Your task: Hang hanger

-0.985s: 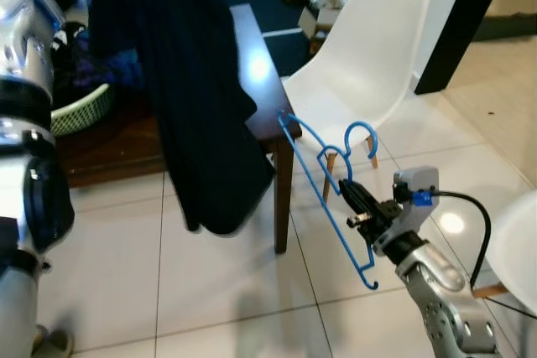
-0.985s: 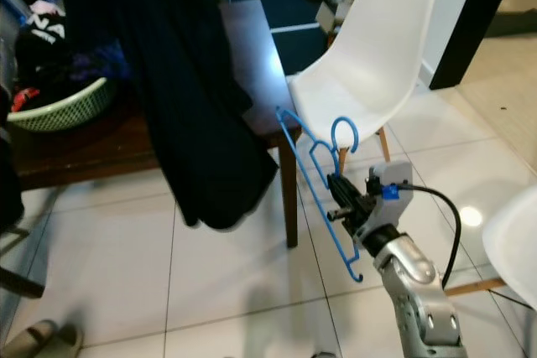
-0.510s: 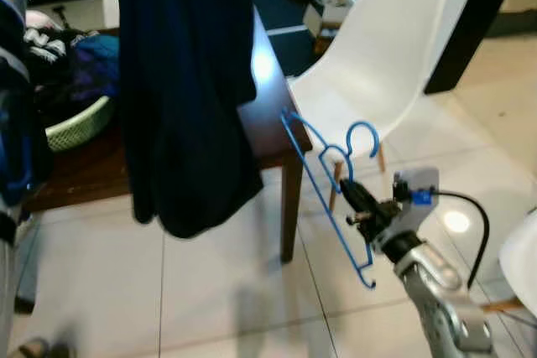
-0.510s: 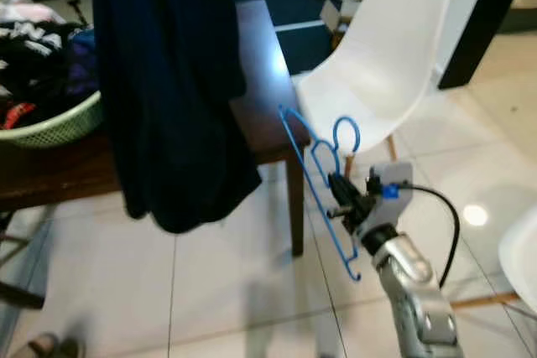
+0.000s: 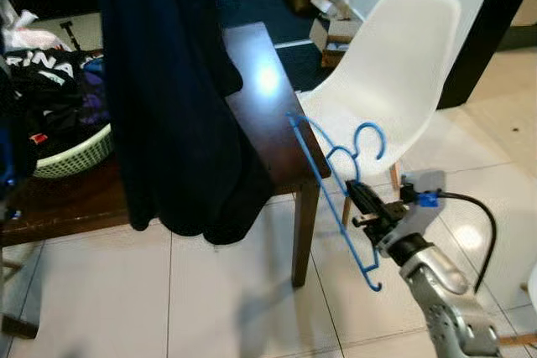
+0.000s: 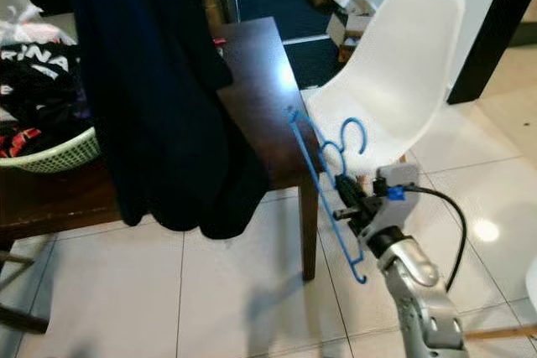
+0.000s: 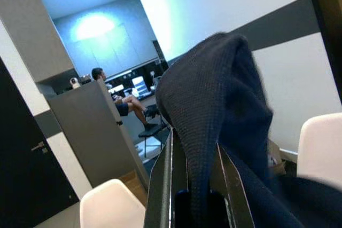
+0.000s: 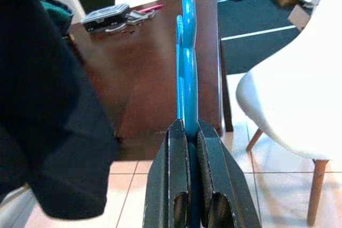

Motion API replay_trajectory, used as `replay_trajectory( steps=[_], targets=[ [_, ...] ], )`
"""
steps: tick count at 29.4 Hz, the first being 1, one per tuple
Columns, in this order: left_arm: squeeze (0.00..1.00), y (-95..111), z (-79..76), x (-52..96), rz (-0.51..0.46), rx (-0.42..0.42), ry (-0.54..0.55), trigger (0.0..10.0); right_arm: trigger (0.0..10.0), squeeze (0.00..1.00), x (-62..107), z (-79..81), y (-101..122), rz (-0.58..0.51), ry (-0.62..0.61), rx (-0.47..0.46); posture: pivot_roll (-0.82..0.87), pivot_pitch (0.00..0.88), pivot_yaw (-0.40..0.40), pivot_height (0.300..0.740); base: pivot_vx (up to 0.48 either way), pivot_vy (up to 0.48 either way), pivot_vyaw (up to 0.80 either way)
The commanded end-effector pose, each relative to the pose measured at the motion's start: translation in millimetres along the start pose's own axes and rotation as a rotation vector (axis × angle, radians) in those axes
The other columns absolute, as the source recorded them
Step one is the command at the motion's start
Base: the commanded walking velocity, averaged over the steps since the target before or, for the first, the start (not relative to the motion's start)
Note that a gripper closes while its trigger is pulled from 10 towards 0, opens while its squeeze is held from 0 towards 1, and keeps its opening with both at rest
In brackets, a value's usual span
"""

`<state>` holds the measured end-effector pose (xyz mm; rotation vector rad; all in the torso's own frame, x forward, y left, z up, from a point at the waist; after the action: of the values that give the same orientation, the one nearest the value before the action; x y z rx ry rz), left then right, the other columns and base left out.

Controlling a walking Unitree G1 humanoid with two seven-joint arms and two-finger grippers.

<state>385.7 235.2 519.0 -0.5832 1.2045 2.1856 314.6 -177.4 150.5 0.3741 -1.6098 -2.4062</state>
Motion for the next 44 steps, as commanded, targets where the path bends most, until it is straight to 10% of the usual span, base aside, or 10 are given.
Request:
replay_trajectory(
  steps=[1, 13, 28, 35, 44],
  targets=[
    [0.00, -10.1, 6.9, 7.3, 0.023, 0.001, 0.022, 10.0, 10.0, 0.00, -0.7, 6.0, -5.5, 0.016, 0.019, -0.008, -0.01, 0.122, 0.093, 0.740, 0.480, 0.000, 0.00],
    [0.00, -32.8, -12.0, 11.2, 0.063, 0.062, -0.024, 10.0, 10.0, 0.00, -1.6, 5.7, -4.3, 0.011, 0.015, -0.005, 0.00, 0.126, 0.097, 0.740, 0.480, 0.000, 0.00],
    [0.00, -67.8, -74.1, 18.8, 0.096, 0.097, -0.212, 10.0, 10.0, 0.00, -2.5, 4.7, -5.0, 0.018, 0.007, -0.012, -0.01, 0.137, 0.100, 0.740, 0.434, 0.000, -0.40],
    [0.00, -141.8, -161.8, 80.3, 0.240, 0.166, -0.494, 10.0, 10.0, 0.00, -1.5, 4.4, -3.9, 0.016, 0.004, -0.022, -0.01, 0.151, 0.095, 0.740, 0.000, 0.000, 0.00],
    [0.00, -176.4, -176.9, 131.4, 0.359, 0.268, -0.502, 10.0, 10.0, 0.00, 0.1, 4.5, -3.1, 0.016, 0.004, -0.037, 0.00, 0.167, 0.092, 0.740, 0.000, 0.000, 0.00]
  ],
)
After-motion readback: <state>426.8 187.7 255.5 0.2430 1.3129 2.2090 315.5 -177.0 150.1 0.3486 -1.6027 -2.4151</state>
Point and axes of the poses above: a point about 5 cm out from each wrist's last joint towards the gripper, its own x axis pointing back from the gripper into the wrist, its own y axis along the axis of the wrist's last joint, z = x × y, the point moved 4 cm from there along -x, pointing out of the wrist towards the gripper, and after that the axes turned 14 degrees about -x, right-handed, at the moved point
